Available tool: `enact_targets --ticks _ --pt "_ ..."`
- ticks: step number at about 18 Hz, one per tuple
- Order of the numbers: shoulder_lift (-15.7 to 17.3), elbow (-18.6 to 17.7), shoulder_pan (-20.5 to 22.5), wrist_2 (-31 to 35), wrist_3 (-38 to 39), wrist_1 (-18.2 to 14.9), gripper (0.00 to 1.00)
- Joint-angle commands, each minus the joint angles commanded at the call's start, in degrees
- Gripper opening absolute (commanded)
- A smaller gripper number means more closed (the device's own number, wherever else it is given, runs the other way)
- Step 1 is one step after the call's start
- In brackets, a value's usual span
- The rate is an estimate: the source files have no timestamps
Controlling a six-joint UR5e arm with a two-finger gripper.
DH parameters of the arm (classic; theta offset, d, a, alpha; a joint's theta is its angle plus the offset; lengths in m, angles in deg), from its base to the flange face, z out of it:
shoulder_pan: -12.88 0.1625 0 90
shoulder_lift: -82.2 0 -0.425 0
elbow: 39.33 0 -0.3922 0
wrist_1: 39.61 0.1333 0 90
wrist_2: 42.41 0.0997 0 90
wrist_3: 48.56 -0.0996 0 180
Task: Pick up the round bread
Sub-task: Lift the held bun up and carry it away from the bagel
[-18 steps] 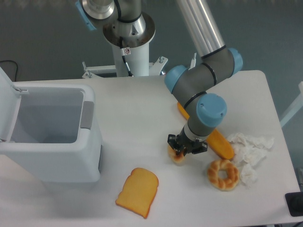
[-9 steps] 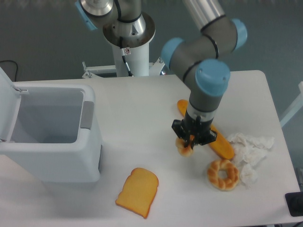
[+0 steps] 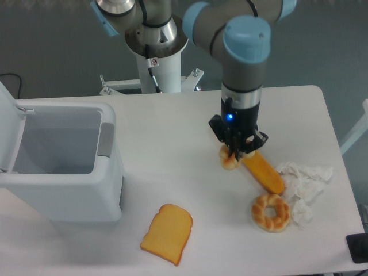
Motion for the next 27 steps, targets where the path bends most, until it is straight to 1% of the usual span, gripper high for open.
enact_targets --ticks 3,6,9,12,14,16,19,21,24,27 --pt "1.5 0.1 -1.3 0.0 -1.5 -1.7 0.1" --pt "1.9 1.0 -2.4 0.0 -1.6 -4.0 0.1" --pt "2.5 0.2 -2.2 -0.1 -1.7 -4.4 0.1" --pt "4.0 -1.8 -2.0 -0.1 -2.9 -4.7 0.1" --pt "4.2 -1.9 -1.9 -0.1 -5.7 -4.9 0.1" --pt "4.3 -1.8 -1.8 0.0 -5.9 -5.9 0.1" --pt "4.4 -1.2 -1.8 -0.1 -5.8 -6.2 0.1" --pt "4.6 -0.8 -1.8 -0.1 -5.8 -7.7 0.1" --pt "5.3 -0.9 -1.2 -0.4 -5.8 -7.9 0.1" --pt "5.3 -0.8 -1.0 -1.5 -5.8 -7.9 0.1"
